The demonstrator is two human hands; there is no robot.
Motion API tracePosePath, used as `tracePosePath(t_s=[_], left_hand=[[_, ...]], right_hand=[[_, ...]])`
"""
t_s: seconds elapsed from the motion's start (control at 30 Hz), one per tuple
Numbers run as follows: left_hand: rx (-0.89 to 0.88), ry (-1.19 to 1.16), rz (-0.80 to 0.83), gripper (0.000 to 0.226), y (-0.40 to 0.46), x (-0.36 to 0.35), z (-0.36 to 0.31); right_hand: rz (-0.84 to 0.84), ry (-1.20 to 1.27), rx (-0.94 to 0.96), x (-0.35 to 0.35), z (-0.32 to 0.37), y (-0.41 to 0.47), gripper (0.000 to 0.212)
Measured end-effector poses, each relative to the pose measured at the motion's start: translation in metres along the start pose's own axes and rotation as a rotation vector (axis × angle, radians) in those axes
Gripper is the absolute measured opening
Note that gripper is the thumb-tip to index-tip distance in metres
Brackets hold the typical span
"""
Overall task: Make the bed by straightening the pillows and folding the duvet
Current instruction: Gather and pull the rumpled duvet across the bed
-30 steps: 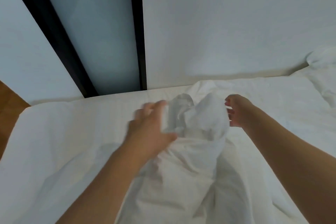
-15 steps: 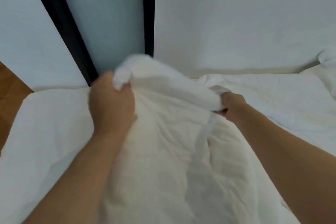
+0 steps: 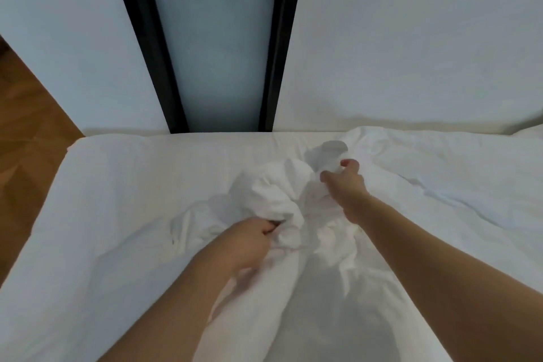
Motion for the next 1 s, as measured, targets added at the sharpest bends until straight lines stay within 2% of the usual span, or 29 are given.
tracePosePath(t_s=[0.07, 0.1, 0.17, 0.2, 0.23, 0.27, 0.3, 0.33, 0.37, 0.4, 0.43, 0.47, 0.5, 0.57, 0.63, 0.67, 0.7, 0.73, 0.77, 0.83, 0.87, 0.9, 0.93, 1.0], left_hand=[[0.137, 0.323, -0.361, 0.039, -0.001, 0.031, 0.001], [0.257, 0.397, -0.413, 0.048, -0.001, 0.044, 0.013], [0.500, 0.313, -0.304, 0.092, 0.003, 0.064, 0.052], [0.560, 0.170, -0.170, 0.117, 0.006, 0.065, 0.079], [0.564, 0.050, -0.011, 0.133, 0.007, 0.058, 0.100], [0.529, 0.014, 0.106, 0.135, 0.005, 0.044, 0.113], [0.485, 0.031, 0.146, 0.125, 0.001, 0.026, 0.117], [0.471, 0.076, 0.105, 0.104, -0.002, 0.013, 0.114], [0.469, 0.110, 0.005, 0.078, -0.004, 0.006, 0.108], [0.460, 0.121, -0.118, 0.054, -0.008, 0.007, 0.097], [0.425, 0.053, -0.272, 0.040, -0.013, 0.019, 0.091], [0.362, -0.039, -0.437, 0.033, -0.021, 0.036, 0.085], [0.271, -0.136, -0.643, 0.027, -0.031, 0.059, 0.081], [0.010, -0.213, -1.103, 0.011, -0.066, 0.116, 0.066], [-0.210, 0.011, -1.491, 0.008, -0.100, 0.160, 0.035], [-0.259, 0.148, -1.608, 0.011, -0.110, 0.173, 0.019], [-0.254, 0.286, -1.635, 0.012, -0.106, 0.181, 0.009], [-0.196, 0.420, -1.519, 0.013, -0.095, 0.183, 0.005], [-0.089, 0.486, -1.248, 0.020, -0.077, 0.179, 0.013], [0.228, 0.489, -0.543, 0.049, -0.040, 0.145, 0.056], [0.350, 0.475, -0.274, 0.061, -0.031, 0.124, 0.083], [0.425, 0.414, -0.114, 0.068, -0.027, 0.105, 0.109], [0.449, 0.307, -0.068, 0.072, -0.026, 0.093, 0.133], [0.522, 0.075, -0.152, 0.085, -0.027, 0.091, 0.170]], right_hand=[[-0.003, -0.370, 0.186, -0.017, 0.006, -0.011, 0.072], [-0.005, -0.504, 0.281, -0.027, 0.011, -0.019, 0.077], [0.070, -0.591, 0.405, -0.047, 0.017, -0.029, 0.075], [0.133, -0.521, 0.423, -0.057, 0.017, -0.030, 0.072], [0.189, -0.426, 0.399, -0.066, 0.017, -0.028, 0.072], [0.237, -0.341, 0.343, -0.073, 0.016, -0.027, 0.078], [0.291, -0.363, 0.269, -0.083, 0.014, -0.026, 0.086], [0.349, -0.448, 0.198, -0.092, 0.012, -0.027, 0.086], [0.380, -0.546, 0.159, -0.098, 0.008, -0.029, 0.076], [0.343, -0.574, 0.180, -0.101, 0.006, -0.028, 0.056], [0.273, -0.471, 0.203, -0.101, 0.010, -0.028, 0.038], [0.224, -0.226, 0.186, -0.096, 0.015, -0.024, 0.026], [0.198, 0.091, 0.169, -0.091, 0.027, -0.023, 0.025], [0.218, 0.555, 0.212, -0.083, 0.064, -0.023, 0.035], [0.230, 0.649, 0.354, -0.082, 0.113, -0.028, 0.032], [0.218, 0.599, 0.424, -0.085, 0.134, -0.032, 0.026], [0.200, 0.553, 0.464, -0.092, 0.149, -0.031, 0.023], [0.175, 0.511, 0.472, -0.100, 0.156, -0.027, 0.019], [0.146, 0.438, 0.451, -0.107, 0.157, -0.021, 0.019], [0.006, 0.155, 0.359, -0.119, 0.139, -0.003, 0.051], [-0.027, 0.016, 0.334, -0.125, 0.125, 0.000, 0.064], [-0.004, -0.100, 0.335, -0.134, 0.110, 0.001, 0.071], [0.063, -0.213, 0.342, -0.144, 0.095, 0.005, 0.075], [0.203, -0.591, 0.263, -0.167, 0.061, 0.010, 0.080]])
Point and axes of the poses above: each hand's wrist, its own y-axis towards the middle knuckle, its own x-axis out of the back of the hand, z = x × y, the point moved 3 cm from there along y, towards the middle knuckle, and after that the axes turned 11 degrees about z, right-handed, at the moved point
